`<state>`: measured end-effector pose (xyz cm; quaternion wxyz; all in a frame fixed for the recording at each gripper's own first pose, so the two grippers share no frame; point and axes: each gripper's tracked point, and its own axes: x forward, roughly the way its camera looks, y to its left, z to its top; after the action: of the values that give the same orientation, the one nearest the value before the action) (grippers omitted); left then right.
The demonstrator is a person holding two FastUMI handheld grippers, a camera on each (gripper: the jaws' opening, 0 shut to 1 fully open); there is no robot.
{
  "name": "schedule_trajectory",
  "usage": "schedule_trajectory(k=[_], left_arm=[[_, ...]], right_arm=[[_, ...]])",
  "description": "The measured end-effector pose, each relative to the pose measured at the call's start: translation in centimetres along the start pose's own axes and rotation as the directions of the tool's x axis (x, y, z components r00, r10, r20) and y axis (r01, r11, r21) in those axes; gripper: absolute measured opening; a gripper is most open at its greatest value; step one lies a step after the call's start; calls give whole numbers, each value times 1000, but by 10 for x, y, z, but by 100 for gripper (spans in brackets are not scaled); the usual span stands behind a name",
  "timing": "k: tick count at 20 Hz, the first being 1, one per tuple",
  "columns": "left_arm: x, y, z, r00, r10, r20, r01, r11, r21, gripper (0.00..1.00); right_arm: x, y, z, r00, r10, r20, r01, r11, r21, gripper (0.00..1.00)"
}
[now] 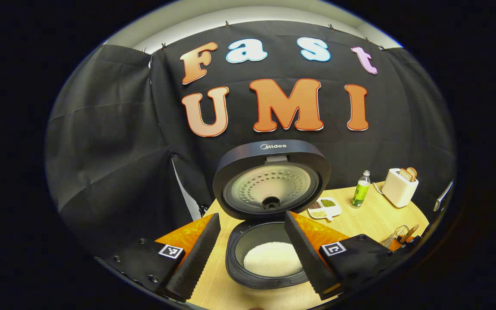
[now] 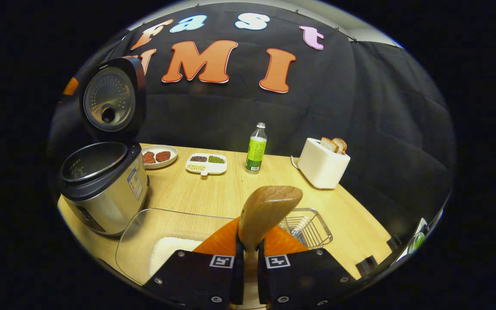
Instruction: Close the left gripper, press the button to open the rice cooker; take a wooden spoon from the chopstick holder with the right hand, scoop a spoonful of rice and pour it into the rice cooker, then put the wooden spoon back into the chopstick holder.
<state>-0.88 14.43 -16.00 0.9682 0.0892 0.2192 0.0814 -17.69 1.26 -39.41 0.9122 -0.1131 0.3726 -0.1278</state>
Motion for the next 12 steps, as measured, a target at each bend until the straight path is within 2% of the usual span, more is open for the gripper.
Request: schedule_trajectory(k=[5, 6, 7, 11, 12], left_arm=[[11, 6, -8, 1000, 1, -29, -1, 1000, -21, 100], [12, 7, -9, 999, 3, -32, -4, 1000, -23, 100], [14, 7, -11, 999, 2, -38, -3, 1000, -26, 94], [17, 7, -14, 999, -2, -54, 1, 1000, -28, 94], [18, 7, -16, 998, -3, -56, 1, 1000, -27, 100]], right_arm=[[-8, 22, -16, 999, 44, 13, -43, 997, -70, 10], [-7, 23, -18, 999, 44, 1, -44, 997, -56, 10], [-6, 23, -19, 999, 41, -11, -41, 999, -34, 10], [1, 21, -17, 997, 53, -64, -47, 995, 91, 10], [1, 26, -17, 995, 70, -74, -61, 992, 112, 10]])
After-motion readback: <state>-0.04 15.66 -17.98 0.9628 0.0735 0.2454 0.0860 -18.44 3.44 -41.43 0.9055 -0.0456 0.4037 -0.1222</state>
